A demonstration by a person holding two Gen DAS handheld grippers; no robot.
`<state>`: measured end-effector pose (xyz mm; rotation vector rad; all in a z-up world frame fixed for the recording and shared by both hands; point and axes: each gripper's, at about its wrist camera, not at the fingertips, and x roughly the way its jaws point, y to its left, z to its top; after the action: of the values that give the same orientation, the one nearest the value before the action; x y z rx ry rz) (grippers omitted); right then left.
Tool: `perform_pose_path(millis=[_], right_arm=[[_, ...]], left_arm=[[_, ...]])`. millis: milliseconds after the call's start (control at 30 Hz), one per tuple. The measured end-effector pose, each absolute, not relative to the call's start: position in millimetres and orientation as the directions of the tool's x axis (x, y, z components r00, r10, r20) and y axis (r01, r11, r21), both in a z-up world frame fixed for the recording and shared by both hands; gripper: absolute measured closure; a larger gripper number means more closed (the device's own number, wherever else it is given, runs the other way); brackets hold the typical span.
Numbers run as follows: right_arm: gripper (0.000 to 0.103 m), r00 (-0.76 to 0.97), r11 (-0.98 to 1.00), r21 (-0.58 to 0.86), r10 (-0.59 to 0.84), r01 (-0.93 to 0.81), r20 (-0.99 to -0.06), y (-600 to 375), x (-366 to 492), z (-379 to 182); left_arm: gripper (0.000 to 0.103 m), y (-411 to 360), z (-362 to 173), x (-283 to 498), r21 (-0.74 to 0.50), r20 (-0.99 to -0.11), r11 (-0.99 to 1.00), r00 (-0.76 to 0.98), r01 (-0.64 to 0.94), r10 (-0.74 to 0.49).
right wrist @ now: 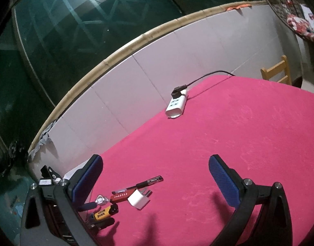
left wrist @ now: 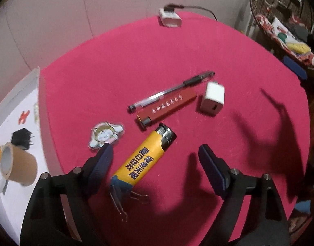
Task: Organize rigid objects
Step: 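Close left tool around the second yellow lighter on the cloth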
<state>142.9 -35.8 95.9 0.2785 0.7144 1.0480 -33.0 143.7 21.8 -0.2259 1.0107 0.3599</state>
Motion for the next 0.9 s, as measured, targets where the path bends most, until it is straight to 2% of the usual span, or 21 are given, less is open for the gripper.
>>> perform_pose_path(millis=[200, 400, 433, 567, 767, 833, 867, 900], right_arm=[[0.0, 0.293, 0.497, 0.548, 0.859, -0.672, -0.419, -38, 150, 90], [0.0, 0.277, 0.496, 0.552, 0.857, -0.67, -0.434, -36, 151, 87], [0.0, 0.274, 0.496, 0.551, 0.857, -0.671, -0.437, -36, 151, 87], [0.0, 0.245, 0.485, 0.544, 0.856, -0.684, -0.455, -30, 150, 84], [0.0, 0.171, 0.449, 0.47, 0.836, -0.76, -0.522, -8, 139, 76], [0.0, 0.13, 0.419, 0.426, 0.818, -0.801, -0.561, 3, 131, 72], [0.0, 0.112, 0.403, 0.408, 0.81, -0.819, -0.576, 7, 126, 71], [0.0, 0.094, 0.383, 0.37, 0.792, -0.847, -0.604, 15, 118, 69]], left_arm=[[0.017, 141, 16, -36, -0.01, -0.877, 0.943, 0.457, -0.333, 0.152], [0.019, 120, 22, -44, -0.065, -0.876, 0.968, 0.479, -0.242, 0.061], [0.023, 117, 23, -45, -0.06, -0.874, 0.969, 0.482, -0.238, 0.064], [0.027, 126, 22, -45, -0.019, -0.875, 0.956, 0.468, -0.292, 0.126], [0.051, 131, 25, -52, -0.019, -0.865, 0.944, 0.479, -0.331, 0.151], [0.074, 126, 26, -59, -0.016, -0.854, 0.941, 0.494, -0.337, 0.162], [0.079, 124, 27, -60, -0.017, -0.85, 0.94, 0.5, -0.341, 0.166], [0.08, 121, 27, -62, -0.019, -0.846, 0.94, 0.507, -0.34, 0.166]])
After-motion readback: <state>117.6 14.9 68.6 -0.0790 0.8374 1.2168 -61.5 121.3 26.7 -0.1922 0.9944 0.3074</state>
